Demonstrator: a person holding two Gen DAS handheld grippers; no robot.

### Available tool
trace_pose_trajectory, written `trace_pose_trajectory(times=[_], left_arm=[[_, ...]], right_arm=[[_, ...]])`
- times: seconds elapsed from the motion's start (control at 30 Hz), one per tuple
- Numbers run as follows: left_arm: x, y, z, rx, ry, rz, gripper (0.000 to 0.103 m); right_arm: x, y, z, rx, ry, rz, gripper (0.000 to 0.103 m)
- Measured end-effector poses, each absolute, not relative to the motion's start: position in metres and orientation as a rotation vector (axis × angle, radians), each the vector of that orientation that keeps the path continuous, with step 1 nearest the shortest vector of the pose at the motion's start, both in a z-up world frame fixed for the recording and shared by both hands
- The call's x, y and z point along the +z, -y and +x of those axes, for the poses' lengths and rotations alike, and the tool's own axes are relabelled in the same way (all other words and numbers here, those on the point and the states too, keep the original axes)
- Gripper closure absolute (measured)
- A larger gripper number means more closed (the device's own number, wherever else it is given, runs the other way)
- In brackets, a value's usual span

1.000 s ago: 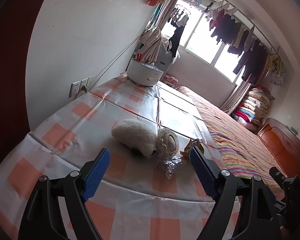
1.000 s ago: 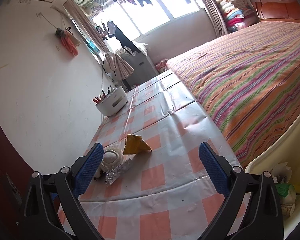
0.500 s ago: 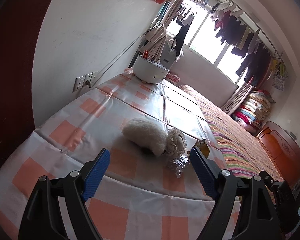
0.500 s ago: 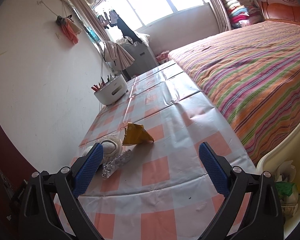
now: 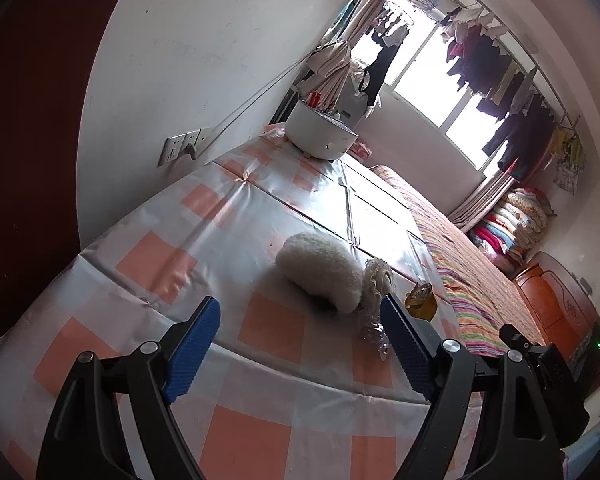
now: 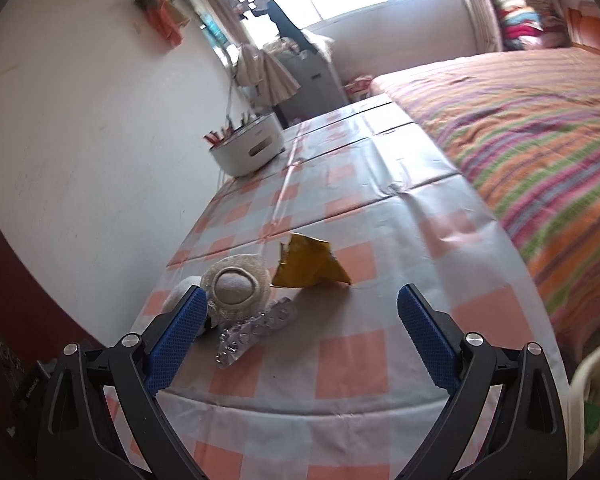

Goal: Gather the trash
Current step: 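Move both tools back toward the yellow wrapper and fluffy toy, then close the right gripper on the yellow wrapper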

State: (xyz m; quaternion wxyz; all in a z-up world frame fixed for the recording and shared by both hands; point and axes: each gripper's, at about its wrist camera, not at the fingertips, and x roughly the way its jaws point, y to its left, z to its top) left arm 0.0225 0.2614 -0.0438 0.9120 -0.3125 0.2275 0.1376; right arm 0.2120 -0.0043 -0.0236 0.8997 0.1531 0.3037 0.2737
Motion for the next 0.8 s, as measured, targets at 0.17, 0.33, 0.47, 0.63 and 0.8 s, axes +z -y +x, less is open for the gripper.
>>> trace_pose_trajectory(times=[0.17,0.33,0.47,0.63,0.8], left_arm=[[-0.047,-0.268,0.021,0.284,-0.476,-0.664,0.023],[-0.051,-0.273,0.018,0.281,-0.489,-0.693,0.023],[-0.050,-0.274,0.015,0.287,-0.483,-0.700,0.023],[-0.051,-0.275,0.017,0.281,-0.495,-0.713,0.023],[-0.052,-0.275,0.018,0.277,-0.505,-0.701,0.023]], right_arm=[[-0.019,-0.015,0.228,0.608,-0.636,0.252,0.008],[-0.025,-0.020,0.256,0.581,-0.644,0.192,0.008],[-0.045,-0.022,0.282,0.572,-0.709,0.198,0.008],[-0.050,-0.031,0.297,0.575,-0.735,0.193,0.008],[-0.054,-0.036,0.316,0.578,-0.770,0.233,0.008]])
